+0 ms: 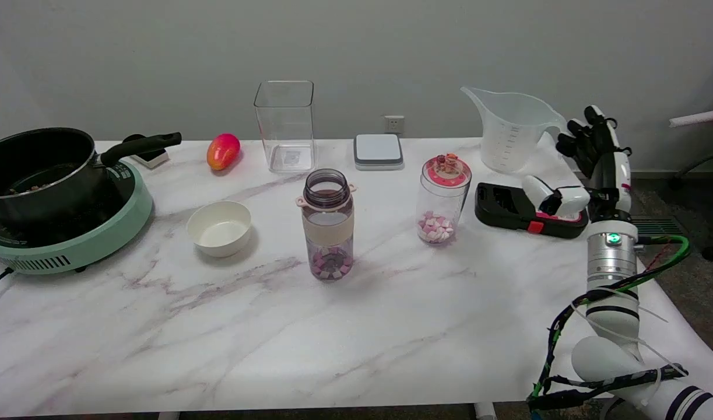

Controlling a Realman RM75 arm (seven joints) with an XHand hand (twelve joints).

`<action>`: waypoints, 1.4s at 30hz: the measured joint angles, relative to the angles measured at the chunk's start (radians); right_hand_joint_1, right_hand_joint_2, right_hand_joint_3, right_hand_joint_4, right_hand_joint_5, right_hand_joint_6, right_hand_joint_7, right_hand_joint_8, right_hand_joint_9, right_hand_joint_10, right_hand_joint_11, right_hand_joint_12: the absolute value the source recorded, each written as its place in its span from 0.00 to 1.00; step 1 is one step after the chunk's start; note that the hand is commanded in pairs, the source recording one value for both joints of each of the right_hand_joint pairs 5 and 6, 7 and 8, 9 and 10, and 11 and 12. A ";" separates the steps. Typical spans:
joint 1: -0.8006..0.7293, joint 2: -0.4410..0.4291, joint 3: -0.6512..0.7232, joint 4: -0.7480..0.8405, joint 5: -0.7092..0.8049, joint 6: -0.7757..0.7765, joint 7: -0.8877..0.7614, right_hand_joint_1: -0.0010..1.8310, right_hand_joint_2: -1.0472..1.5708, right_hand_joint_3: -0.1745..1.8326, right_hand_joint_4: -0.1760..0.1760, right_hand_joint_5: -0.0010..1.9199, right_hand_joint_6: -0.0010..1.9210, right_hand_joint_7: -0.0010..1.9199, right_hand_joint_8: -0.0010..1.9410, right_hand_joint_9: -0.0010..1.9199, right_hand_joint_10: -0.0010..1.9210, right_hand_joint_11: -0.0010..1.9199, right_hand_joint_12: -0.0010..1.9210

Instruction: Pick up the measuring cup.

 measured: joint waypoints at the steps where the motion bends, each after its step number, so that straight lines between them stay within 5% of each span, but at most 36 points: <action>1: 0.001 0.000 -0.005 -0.001 0.004 -0.001 0.009 0.68 0.26 0.77 0.50 0.09 0.09 0.19 0.19 0.26 0.26 0.26 0.26; 24: 0.020 -0.008 -0.073 0.000 -0.053 -0.105 0.416 0.62 0.23 0.74 0.50 0.08 0.08 0.18 0.18 0.22 0.22 0.17 0.17; 36: 0.029 -0.012 -0.071 -0.031 -0.112 -0.118 0.572 0.65 0.26 0.66 0.50 0.05 0.05 0.19 0.19 0.25 0.25 0.26 0.26; 42: 0.042 -0.011 -0.054 -0.056 -0.158 -0.167 0.606 0.66 0.21 0.69 0.50 0.04 0.04 0.20 0.20 0.26 0.26 0.28 0.28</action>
